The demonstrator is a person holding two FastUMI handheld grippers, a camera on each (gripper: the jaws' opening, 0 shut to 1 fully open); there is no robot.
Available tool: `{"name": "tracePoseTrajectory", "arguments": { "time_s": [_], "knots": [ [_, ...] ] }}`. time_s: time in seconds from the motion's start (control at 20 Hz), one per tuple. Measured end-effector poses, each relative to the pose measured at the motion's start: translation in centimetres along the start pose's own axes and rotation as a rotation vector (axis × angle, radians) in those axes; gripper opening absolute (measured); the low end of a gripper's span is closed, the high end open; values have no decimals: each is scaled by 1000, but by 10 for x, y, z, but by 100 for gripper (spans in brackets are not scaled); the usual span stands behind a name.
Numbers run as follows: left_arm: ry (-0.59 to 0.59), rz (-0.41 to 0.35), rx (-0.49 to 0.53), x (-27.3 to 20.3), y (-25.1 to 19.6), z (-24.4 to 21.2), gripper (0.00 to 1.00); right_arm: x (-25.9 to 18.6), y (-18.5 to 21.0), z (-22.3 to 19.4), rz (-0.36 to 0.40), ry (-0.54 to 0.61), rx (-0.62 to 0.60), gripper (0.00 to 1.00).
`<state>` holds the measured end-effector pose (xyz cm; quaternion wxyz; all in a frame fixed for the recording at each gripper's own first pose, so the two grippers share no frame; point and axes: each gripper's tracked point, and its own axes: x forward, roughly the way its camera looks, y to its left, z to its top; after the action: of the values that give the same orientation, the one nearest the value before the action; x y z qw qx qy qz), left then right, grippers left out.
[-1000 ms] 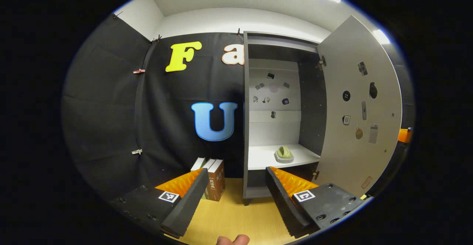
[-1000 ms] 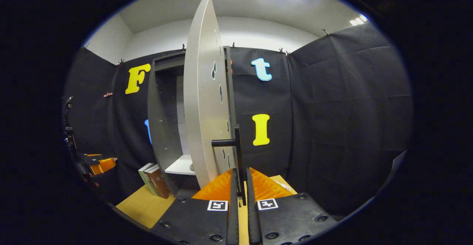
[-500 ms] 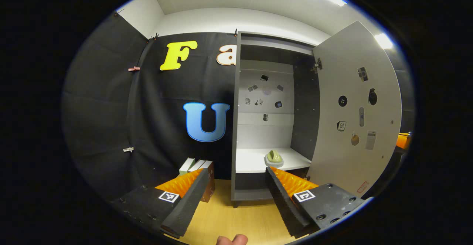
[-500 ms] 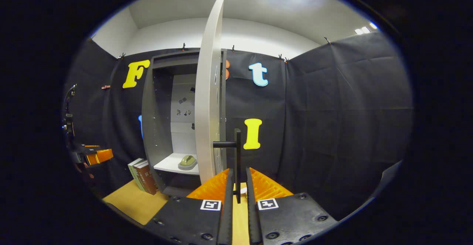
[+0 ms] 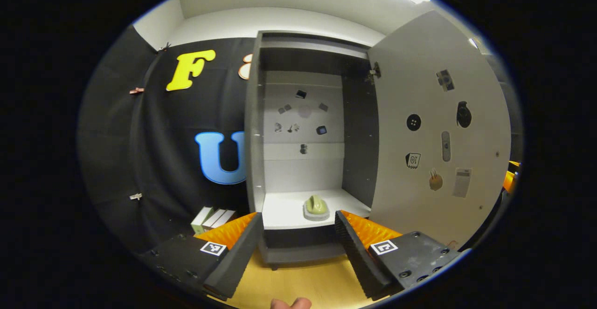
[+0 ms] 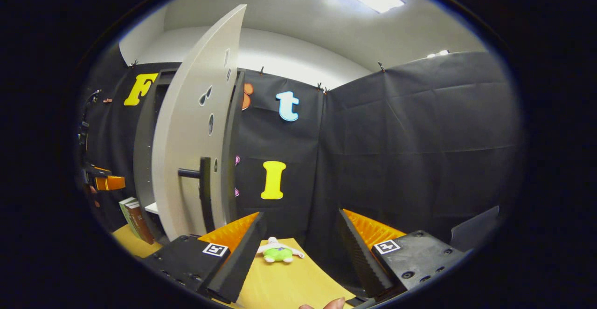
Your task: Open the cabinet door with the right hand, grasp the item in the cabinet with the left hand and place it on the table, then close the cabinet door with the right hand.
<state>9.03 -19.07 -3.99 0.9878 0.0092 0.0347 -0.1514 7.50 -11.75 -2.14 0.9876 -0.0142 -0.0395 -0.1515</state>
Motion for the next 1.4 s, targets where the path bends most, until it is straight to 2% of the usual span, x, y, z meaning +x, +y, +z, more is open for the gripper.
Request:
{"name": "tracePoseTrajectory", "arguments": {
  "time_s": [0.15, 0.4, 0.45, 0.8, 0.85, 1.0, 1.25, 1.4],
  "knots": [
    [65, -61, 17, 48, -25, -10, 94, -3, -13, -11, 2, 40, -10, 97],
    [234, -96, 16, 135, -37, -46, 92, -1, -16, -18, -3, 64, -37, 97],
    [261, -90, 1, 150, -32, -53, 89, -2, -19, -19, -7, 68, -51, 97],
    [366, -68, -28, 243, -24, -76, 88, 4, -51, -41, -63, 128, -81, 97],
    [379, -64, -14, 253, -22, -80, 83, 4, -55, -43, -74, 136, -82, 97],
    [424, -58, 53, 274, -19, -91, 79, 0, -64, -48, -92, 153, -79, 97],
    [477, -49, 57, 297, -20, -109, 56, 12, -74, -61, -101, 178, -87, 97],
    [478, -50, 82, 309, -24, -109, 52, 15, -80, -68, -99, 188, -93, 97]
  ]
}}
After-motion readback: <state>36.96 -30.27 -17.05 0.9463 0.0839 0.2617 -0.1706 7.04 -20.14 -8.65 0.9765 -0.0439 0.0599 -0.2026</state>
